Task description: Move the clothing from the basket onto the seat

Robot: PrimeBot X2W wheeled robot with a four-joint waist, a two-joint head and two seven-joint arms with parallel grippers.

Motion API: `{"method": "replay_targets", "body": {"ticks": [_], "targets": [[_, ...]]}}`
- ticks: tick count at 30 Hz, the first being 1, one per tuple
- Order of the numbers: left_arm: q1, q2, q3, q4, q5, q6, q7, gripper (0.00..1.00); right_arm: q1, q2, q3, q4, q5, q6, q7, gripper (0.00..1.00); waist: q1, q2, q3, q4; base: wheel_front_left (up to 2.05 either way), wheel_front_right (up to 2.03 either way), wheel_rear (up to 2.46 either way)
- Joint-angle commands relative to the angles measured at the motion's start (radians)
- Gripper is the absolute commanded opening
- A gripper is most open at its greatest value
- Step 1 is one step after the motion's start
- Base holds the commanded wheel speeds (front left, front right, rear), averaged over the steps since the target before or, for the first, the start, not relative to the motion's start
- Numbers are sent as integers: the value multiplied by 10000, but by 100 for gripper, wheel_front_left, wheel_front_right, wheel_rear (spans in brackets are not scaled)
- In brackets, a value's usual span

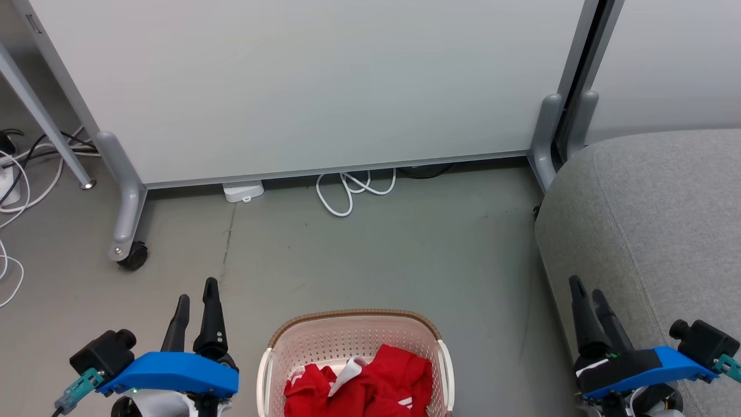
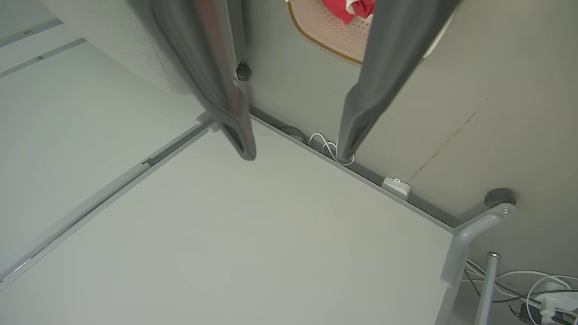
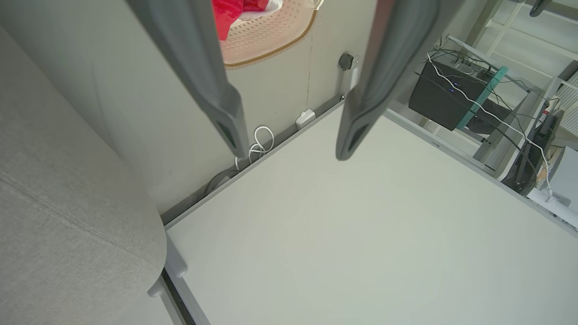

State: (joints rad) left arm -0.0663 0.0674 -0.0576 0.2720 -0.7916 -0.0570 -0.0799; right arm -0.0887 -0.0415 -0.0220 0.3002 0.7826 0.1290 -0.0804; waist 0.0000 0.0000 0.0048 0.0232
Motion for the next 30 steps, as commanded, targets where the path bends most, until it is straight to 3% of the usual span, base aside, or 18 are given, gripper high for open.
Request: {"method": "replay_targets", "body": {"ticks": [1,30], "targets": [[-287,88,-84,-79,320,43,-98,100,-234,-75,31,-81,-329,12,-93,100,0,0,3,10,0,0,0],[-345,101,-617,353,3364,-69,-917,100,-304,-97,187,410,-3572,19,-909,100,0,0,-11,162,0,0,0]]}}
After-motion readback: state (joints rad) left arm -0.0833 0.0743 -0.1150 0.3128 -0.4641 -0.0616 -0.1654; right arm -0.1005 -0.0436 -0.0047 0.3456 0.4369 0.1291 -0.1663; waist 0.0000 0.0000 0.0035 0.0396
